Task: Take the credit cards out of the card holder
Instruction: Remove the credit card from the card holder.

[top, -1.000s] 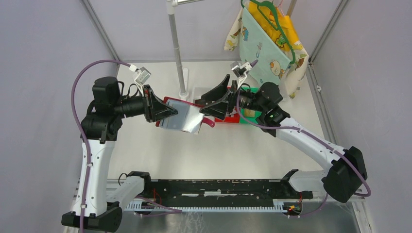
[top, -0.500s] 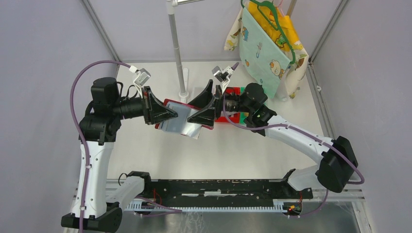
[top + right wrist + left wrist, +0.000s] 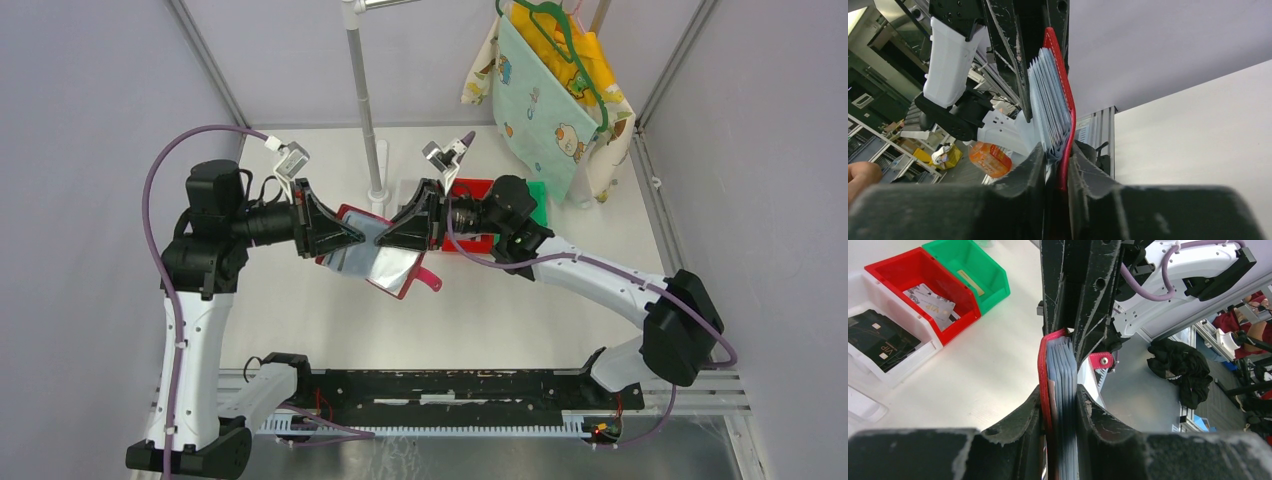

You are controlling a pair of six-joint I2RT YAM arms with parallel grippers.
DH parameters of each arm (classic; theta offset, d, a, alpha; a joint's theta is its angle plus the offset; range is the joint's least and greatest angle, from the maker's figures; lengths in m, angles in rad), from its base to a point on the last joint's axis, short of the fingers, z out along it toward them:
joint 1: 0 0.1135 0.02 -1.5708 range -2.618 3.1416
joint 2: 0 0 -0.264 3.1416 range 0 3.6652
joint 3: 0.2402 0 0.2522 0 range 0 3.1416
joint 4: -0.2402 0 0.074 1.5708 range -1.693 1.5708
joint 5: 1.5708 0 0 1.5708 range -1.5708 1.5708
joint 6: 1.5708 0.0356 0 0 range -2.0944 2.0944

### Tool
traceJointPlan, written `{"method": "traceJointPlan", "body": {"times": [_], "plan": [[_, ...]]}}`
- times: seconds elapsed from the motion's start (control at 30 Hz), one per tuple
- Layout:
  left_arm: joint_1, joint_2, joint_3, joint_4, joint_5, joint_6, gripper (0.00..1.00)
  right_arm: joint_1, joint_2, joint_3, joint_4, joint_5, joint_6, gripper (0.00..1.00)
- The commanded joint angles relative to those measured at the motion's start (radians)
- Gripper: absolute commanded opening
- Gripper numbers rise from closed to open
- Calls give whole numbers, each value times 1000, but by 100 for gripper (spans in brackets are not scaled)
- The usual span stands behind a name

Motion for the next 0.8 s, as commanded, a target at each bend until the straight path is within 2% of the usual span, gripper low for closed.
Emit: {"method": "traceJointPlan", "body": {"times": [0.0,0.1,0.13,0.2,0.37,0.5,0.63,0.73,0.77], "plan": [[-2,-6,49,40,10,40,15,8,10,-5,169,10,106,17],[-3,-5,56,28,13,36,42,2,5,-37,220,14,132,9],[-3,-6,58,27,15,32,48,-2,-1,-54,236,18,138,7],[-2,-5,61,27,29,17,53,-16,-16,-91,282,23,154,4],[-2,4,73,24,91,-14,54,-60,-46,-178,405,21,220,2],[-2,2,67,16,121,-9,47,-82,-62,-214,469,10,250,1],[-2,-3,52,6,92,16,38,-89,-68,-212,495,2,267,1],[-2,-9,37,5,34,19,37,-89,-65,-201,505,2,280,1],[-2,-11,32,5,24,17,39,-89,-64,-199,508,1,283,1]]}}
